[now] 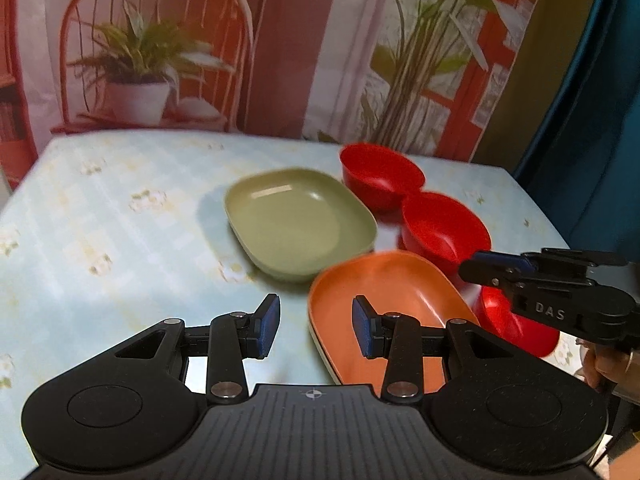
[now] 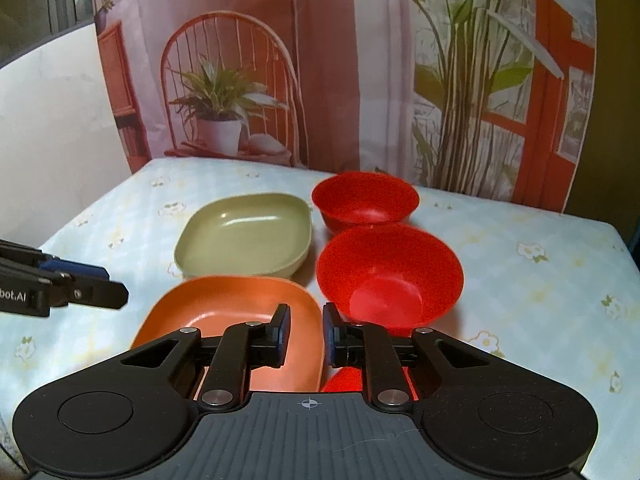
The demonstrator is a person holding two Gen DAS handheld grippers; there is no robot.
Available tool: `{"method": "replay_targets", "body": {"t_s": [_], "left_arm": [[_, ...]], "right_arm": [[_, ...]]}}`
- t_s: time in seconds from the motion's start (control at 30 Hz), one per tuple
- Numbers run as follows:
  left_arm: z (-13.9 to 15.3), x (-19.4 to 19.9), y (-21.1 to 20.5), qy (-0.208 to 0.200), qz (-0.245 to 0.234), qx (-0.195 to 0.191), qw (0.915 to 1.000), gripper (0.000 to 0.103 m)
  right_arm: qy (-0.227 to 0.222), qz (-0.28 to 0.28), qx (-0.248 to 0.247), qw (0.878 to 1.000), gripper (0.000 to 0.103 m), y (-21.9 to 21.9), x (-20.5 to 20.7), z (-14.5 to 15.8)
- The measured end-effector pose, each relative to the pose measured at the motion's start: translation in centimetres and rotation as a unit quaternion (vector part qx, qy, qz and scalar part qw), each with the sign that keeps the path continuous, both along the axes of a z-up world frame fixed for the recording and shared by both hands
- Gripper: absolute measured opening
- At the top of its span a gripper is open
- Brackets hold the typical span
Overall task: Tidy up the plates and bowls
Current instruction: 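Withdraw the left gripper and move it to the other green plate's rim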
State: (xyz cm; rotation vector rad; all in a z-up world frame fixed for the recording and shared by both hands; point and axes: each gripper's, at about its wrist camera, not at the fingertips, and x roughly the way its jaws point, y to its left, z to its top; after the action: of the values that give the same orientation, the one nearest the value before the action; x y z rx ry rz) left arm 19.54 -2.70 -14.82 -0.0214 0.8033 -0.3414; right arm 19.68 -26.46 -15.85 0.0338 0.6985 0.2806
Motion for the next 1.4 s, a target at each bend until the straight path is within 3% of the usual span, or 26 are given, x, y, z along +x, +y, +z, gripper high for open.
{"method": "replay_targets", "body": {"t_s": [0.37, 0.97, 1.4], "left_arm": [[2.6, 1.7, 1.3, -0.041, 0.019, 0.009, 0.9989, 0.042], [4.1, 4.1, 1.2, -0.082, 0.009, 0.018, 0.9964, 0.042], [2.3, 5.8, 1.6, -0.060, 0.012, 0.013, 0.9981, 0.043]], "right_arm": [[-0.020, 0.001, 0.008, 1.000, 0.020, -0.1, 1.7, 1.9], [-0.048, -0.005, 0.015, 0.999, 0.020, 0.0, 5.8, 4.3], [-0.027, 0.005, 0.011, 1.000, 0.020, 0.8, 8.0, 2.8]]}}
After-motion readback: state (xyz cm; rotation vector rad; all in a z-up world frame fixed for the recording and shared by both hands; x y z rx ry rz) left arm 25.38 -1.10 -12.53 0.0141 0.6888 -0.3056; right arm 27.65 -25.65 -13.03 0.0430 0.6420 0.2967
